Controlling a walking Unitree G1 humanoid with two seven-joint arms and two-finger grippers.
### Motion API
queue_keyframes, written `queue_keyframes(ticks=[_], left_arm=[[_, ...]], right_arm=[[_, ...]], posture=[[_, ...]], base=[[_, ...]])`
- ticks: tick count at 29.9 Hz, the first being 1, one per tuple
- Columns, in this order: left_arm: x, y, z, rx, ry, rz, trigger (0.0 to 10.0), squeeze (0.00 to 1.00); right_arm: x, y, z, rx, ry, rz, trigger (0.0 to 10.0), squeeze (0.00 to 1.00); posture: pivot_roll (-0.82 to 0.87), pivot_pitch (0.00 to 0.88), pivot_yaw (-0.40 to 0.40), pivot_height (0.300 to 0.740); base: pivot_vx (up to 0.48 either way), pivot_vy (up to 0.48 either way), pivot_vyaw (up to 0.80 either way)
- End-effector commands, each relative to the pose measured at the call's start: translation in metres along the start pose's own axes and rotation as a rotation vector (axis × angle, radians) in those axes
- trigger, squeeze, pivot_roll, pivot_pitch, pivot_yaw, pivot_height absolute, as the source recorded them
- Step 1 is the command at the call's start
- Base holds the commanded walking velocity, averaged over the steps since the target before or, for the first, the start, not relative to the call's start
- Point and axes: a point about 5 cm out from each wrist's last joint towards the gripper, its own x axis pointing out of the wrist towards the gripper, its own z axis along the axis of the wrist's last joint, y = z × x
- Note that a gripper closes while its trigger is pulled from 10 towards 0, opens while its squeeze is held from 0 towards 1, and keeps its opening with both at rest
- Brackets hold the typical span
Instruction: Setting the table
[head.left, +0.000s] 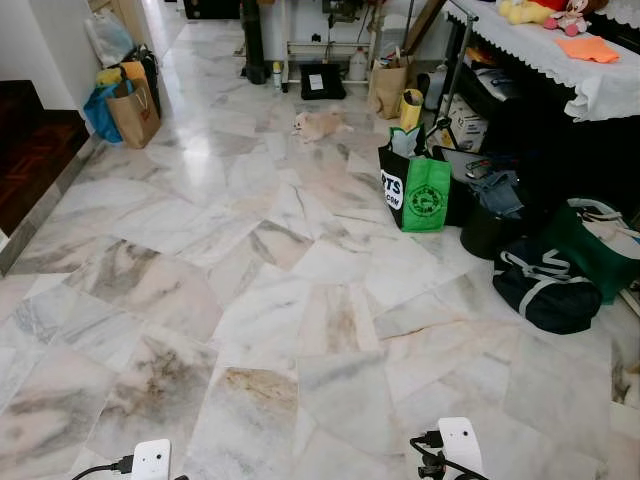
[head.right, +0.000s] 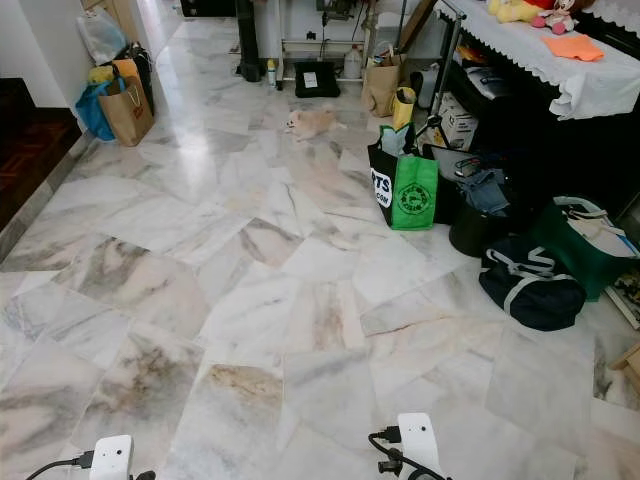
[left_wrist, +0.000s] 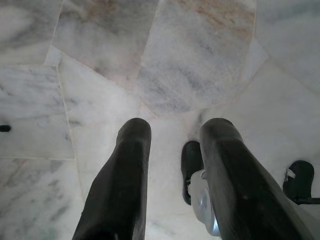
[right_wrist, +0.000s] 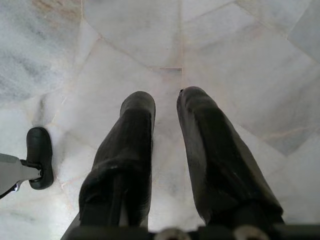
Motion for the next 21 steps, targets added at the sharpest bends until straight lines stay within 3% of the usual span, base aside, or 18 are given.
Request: queue_keyframes(ticks=[1, 13, 21], left_arm=[[0.005, -0.018, 0.017, 0.147, 0.019, -0.138, 10.0, 0.0], [0.005, -0.023, 0.017, 0.188, 0.014, -0.166, 10.0, 0.0], [0.006, -0.03, 0.018, 0.162, 0.004, -0.155, 10.0, 0.0]], right_arm=[[-0.001, -0.017, 0.024, 0.238, -0.131, 0.006, 10.0, 0.0], [-0.001, -0.015, 0.026, 0.292, -0.159, 0.031, 10.0, 0.0], [-0.002, -0.021, 0.03, 0.248, -0.159, 0.041, 10.0, 0.0]], posture=[[-0.08, 0.019, 0.046, 0.74], [-0.08, 0.022, 0.04, 0.74], [-0.07, 0.014, -0.005, 0.74]], base=[[0.0, 0.0, 0.0], [0.0, 0.0, 0.0], [0.0, 0.0, 0.0]])
